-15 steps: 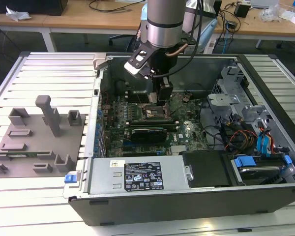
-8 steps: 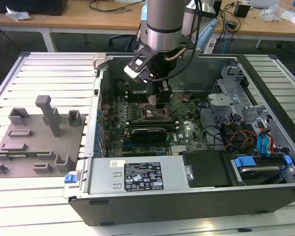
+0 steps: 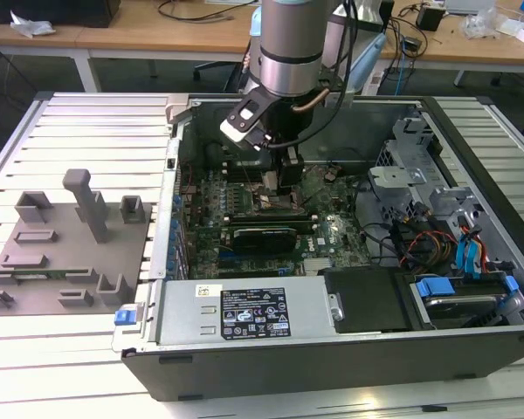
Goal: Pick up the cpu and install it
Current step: 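Place the cpu into insertion slot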
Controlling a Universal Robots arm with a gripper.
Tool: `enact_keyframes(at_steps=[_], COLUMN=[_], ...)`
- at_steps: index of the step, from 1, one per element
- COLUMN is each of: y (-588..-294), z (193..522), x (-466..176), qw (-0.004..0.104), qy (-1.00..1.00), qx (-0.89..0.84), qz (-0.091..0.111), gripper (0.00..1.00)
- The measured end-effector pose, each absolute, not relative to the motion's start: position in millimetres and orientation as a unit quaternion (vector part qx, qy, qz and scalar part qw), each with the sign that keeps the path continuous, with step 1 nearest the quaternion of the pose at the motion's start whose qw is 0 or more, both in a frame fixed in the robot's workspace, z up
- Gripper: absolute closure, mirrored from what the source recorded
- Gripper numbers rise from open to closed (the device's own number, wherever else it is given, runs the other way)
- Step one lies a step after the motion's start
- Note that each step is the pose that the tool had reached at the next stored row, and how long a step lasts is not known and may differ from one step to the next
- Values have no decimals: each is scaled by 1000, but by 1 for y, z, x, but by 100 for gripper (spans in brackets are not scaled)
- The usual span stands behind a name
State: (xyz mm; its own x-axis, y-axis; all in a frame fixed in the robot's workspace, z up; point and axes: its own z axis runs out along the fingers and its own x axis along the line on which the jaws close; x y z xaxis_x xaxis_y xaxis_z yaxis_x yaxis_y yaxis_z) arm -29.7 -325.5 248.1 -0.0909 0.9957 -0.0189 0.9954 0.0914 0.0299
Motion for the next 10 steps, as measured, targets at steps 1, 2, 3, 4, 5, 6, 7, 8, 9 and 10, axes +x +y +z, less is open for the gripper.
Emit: enact_keyframes(at_steps=[1, 2, 3, 4, 5, 6, 7, 8, 9, 10], y=[-325, -325, -325, -326, -326, -325, -325, -325, -325, -325], z=[246, 244, 242, 240, 239, 238, 236, 235, 234, 232], x=[-30, -30, -30, -30, -30, -30, -30, -30, -30, -30], qw=[17, 17, 17, 17, 17, 17, 16, 16, 16, 15], qy=[738, 737, 736, 734, 733, 730, 724, 720, 715, 709], qx=[675, 676, 677, 679, 680, 684, 690, 694, 699, 705], qz=[5, 5, 5, 5, 5, 5, 6, 6, 6, 6], gripper=[45, 45, 45, 45, 45, 45, 45, 45, 45, 45])
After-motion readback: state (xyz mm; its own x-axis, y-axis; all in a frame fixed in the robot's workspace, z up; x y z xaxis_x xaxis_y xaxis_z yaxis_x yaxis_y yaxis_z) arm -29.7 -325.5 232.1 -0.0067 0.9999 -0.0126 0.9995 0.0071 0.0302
